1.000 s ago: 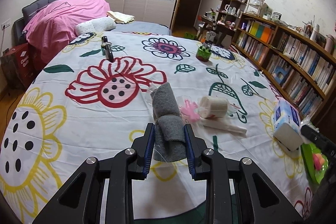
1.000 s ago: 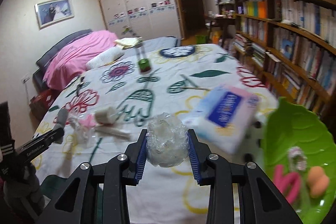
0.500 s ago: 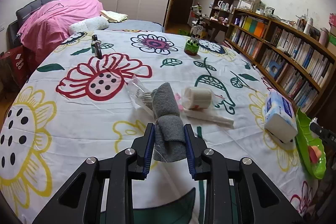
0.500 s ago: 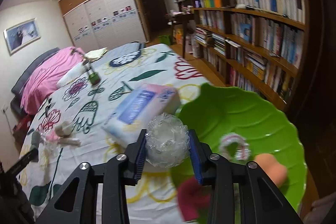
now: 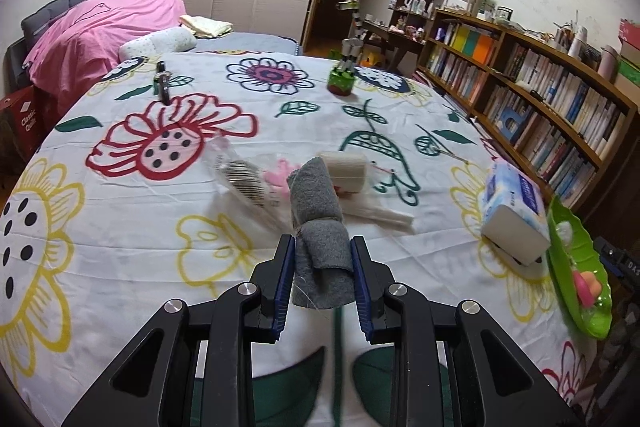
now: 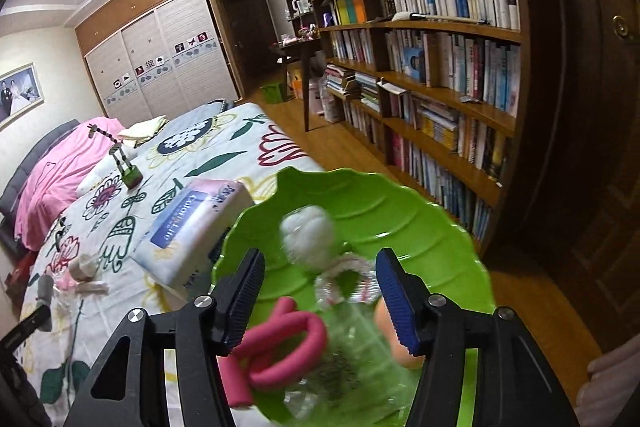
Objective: Organize soft objects
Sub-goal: 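Drop the clear bag into the green tray with the right tool while the left carries the sock, then lower the grey sock into the green tray and open the left tool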
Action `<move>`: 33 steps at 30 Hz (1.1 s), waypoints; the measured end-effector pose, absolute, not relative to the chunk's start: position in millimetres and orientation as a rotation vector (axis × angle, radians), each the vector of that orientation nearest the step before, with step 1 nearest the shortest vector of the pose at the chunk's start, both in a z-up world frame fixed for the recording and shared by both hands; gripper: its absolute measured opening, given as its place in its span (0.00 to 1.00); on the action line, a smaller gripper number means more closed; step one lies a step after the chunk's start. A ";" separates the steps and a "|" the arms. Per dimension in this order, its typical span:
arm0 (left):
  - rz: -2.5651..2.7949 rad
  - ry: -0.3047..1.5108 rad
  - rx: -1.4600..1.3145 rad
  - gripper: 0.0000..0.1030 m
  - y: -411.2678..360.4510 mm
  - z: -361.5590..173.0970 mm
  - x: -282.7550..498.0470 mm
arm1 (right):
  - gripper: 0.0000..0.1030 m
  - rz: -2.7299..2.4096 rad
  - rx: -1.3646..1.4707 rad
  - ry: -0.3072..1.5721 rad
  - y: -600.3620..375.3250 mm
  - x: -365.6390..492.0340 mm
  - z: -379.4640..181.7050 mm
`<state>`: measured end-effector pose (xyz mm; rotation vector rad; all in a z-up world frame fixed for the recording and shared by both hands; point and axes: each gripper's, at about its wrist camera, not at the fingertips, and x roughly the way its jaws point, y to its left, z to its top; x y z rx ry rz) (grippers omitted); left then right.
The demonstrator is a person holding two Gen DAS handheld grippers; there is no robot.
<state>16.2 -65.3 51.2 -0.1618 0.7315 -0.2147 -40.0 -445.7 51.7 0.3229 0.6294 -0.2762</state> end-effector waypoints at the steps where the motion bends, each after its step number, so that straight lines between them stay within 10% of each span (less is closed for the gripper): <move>1: -0.223 0.730 -0.159 0.28 -69.6 52.5 15.4 | 0.60 -0.279 0.318 0.625 -447.9 -42.2 52.8; 33: -0.674 0.741 0.057 0.28 -280.7 85.5 -1.3 | 0.66 -0.406 0.240 0.552 -476.0 -77.5 53.0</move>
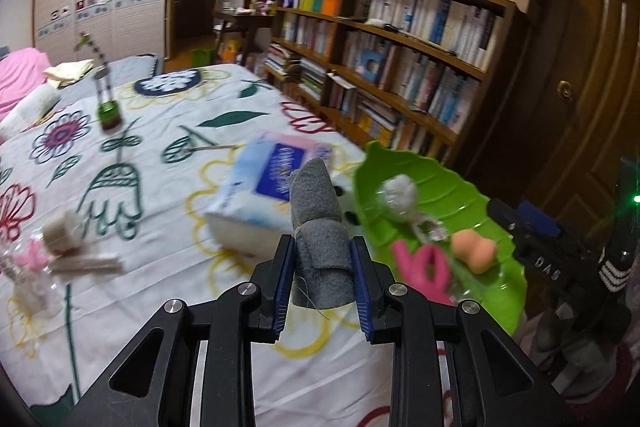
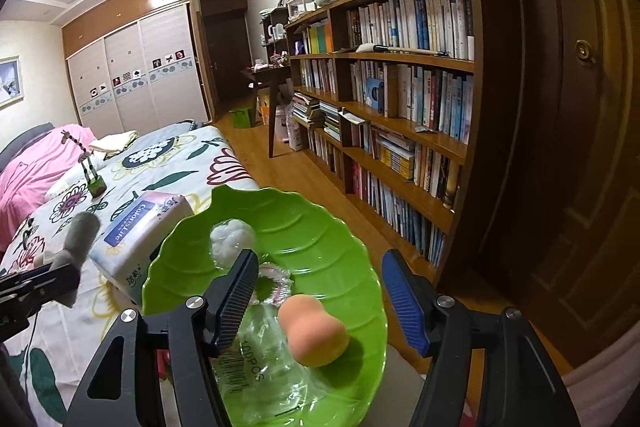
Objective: Organize soft objects
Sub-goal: 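Lower the grey sock into the green tray and open the left tool, then move both tools away from the tray back over the bed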
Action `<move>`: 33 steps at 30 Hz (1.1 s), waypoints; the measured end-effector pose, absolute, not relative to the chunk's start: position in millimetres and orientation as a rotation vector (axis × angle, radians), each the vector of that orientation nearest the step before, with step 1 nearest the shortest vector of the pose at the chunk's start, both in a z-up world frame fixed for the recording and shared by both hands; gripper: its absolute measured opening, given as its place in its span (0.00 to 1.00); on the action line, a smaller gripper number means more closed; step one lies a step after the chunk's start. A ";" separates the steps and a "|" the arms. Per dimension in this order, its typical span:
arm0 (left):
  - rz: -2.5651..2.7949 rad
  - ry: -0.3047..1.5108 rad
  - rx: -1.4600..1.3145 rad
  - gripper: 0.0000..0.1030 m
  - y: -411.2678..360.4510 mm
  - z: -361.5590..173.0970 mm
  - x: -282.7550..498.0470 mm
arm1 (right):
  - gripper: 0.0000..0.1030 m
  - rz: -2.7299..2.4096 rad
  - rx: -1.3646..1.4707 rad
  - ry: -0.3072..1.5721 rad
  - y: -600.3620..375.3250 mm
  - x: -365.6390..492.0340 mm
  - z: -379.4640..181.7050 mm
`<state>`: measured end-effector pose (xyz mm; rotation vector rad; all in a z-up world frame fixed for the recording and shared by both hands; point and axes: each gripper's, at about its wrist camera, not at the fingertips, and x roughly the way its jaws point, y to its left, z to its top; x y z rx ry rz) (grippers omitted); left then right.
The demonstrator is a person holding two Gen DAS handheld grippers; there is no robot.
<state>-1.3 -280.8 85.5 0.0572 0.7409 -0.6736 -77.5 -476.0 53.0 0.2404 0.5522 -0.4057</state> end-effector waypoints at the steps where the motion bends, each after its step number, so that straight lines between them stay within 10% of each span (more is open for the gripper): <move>1: -0.688 0.747 0.055 0.28 -286.3 85.9 -0.4 | 0.66 -0.408 0.243 0.554 -477.3 -77.9 53.2; 9: -0.795 0.775 0.065 0.30 -328.9 85.6 -3.8 | 0.67 -0.424 0.265 0.555 -485.2 -82.3 53.9; 13: -0.828 0.795 0.034 0.63 -344.1 80.2 0.4 | 0.68 -0.431 0.279 0.553 -488.9 -83.9 53.7; 33: -0.729 0.732 0.045 0.65 -316.0 82.5 0.4 | 0.69 -0.429 0.233 0.564 -477.3 -81.7 53.8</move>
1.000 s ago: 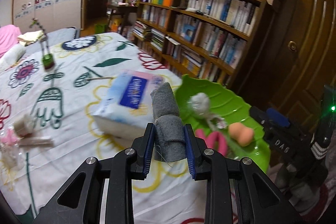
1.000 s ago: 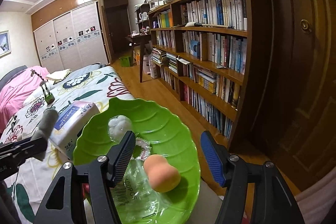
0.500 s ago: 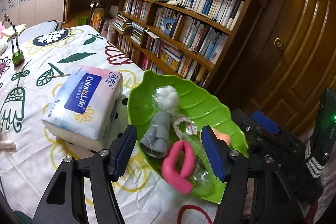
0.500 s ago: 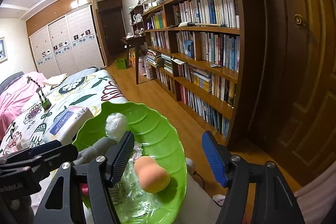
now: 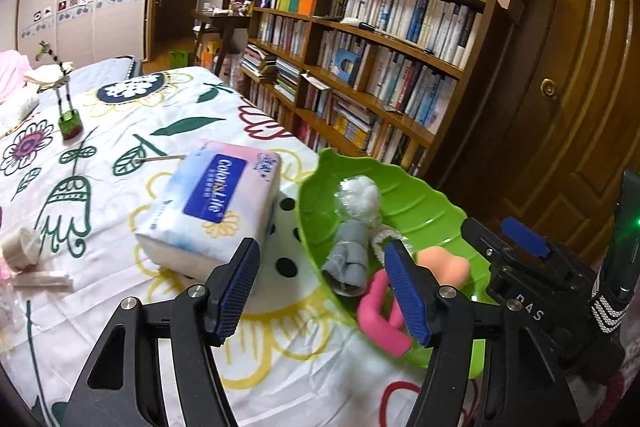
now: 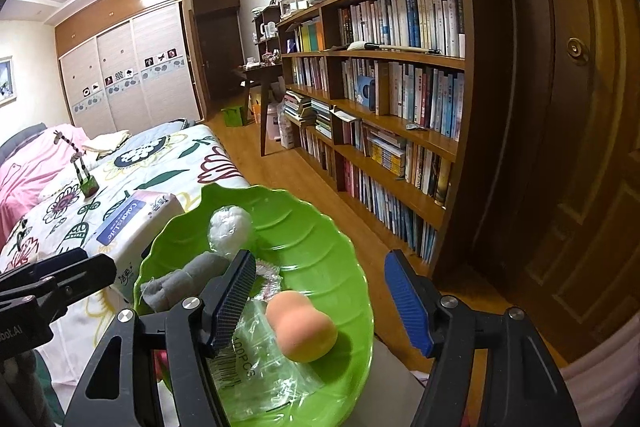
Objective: Organize soft objects
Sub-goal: 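Move both tools away from the tray back over the bed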
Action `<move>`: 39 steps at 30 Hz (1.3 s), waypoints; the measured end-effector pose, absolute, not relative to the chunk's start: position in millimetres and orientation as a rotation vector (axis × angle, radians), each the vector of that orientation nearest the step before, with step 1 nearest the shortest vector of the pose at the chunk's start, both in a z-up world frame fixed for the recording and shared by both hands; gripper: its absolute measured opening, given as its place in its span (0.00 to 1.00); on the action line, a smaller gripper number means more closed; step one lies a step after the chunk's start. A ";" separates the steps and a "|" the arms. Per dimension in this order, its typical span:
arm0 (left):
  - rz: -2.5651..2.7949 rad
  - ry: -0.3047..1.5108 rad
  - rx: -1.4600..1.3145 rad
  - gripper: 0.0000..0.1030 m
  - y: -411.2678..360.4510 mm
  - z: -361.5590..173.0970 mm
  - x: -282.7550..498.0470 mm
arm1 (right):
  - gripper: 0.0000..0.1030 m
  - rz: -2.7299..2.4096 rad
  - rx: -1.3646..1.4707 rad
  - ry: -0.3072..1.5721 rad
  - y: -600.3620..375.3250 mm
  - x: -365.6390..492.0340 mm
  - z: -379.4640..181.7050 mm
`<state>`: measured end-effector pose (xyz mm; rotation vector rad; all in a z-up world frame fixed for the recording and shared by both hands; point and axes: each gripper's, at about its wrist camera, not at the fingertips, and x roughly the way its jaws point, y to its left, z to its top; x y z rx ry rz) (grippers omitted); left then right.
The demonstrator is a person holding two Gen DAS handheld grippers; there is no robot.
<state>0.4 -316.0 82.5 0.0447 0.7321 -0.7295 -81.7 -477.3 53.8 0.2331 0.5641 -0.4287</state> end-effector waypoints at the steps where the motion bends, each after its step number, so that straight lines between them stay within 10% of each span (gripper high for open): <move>1: -0.722 0.729 0.048 0.65 -313.6 82.2 0.3 | 0.69 -0.426 0.228 0.565 -475.8 -81.2 54.1; 39: -0.313 0.689 -0.096 0.73 -110.7 71.1 33.3 | 0.71 -0.074 0.119 0.558 -355.9 -31.7 76.3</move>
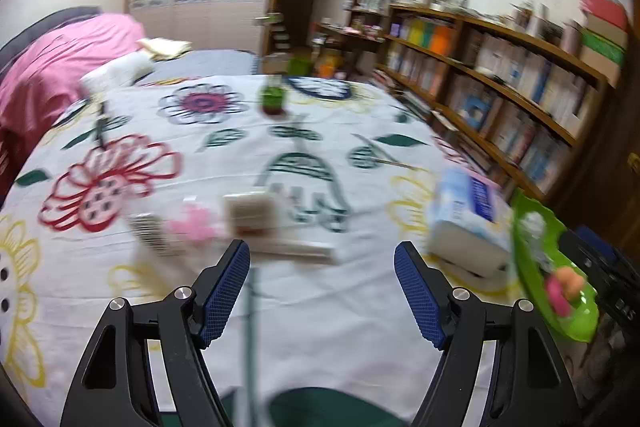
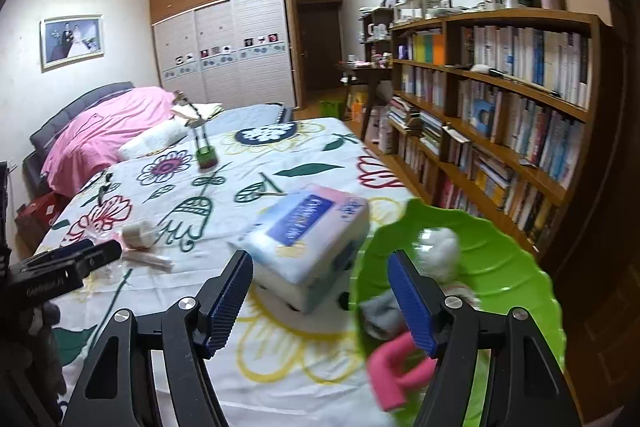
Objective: Organize soft objects
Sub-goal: 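Move both tools away from the tray back over the bed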
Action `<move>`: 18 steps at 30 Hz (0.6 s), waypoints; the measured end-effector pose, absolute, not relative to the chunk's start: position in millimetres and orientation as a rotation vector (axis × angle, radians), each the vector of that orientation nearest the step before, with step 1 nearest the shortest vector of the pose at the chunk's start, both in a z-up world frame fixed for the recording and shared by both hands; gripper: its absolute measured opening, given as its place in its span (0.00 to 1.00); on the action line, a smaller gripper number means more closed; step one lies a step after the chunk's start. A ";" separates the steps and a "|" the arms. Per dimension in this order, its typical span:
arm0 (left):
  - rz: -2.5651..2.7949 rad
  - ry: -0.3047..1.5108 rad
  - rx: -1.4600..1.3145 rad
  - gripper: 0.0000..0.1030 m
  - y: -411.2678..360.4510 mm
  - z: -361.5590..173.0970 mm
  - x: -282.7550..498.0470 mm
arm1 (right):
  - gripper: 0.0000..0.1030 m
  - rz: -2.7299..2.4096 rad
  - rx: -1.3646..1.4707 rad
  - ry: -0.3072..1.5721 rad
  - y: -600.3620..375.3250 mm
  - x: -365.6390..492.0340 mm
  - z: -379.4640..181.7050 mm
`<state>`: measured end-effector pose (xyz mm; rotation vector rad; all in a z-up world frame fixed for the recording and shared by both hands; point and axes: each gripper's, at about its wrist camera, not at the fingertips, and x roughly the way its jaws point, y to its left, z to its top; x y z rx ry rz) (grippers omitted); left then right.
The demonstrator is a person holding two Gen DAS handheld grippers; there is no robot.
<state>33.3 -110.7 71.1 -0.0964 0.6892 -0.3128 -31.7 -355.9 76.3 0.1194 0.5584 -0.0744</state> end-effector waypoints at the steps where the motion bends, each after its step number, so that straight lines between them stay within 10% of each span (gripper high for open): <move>1: -0.290 0.692 -0.108 0.73 -100.9 69.5 35.9 | 0.71 -0.065 0.116 0.561 -351.9 -30.1 75.8; 18: -0.132 0.788 -0.178 0.77 -26.6 34.0 76.5 | 0.72 0.092 0.055 0.581 -290.1 -10.7 72.2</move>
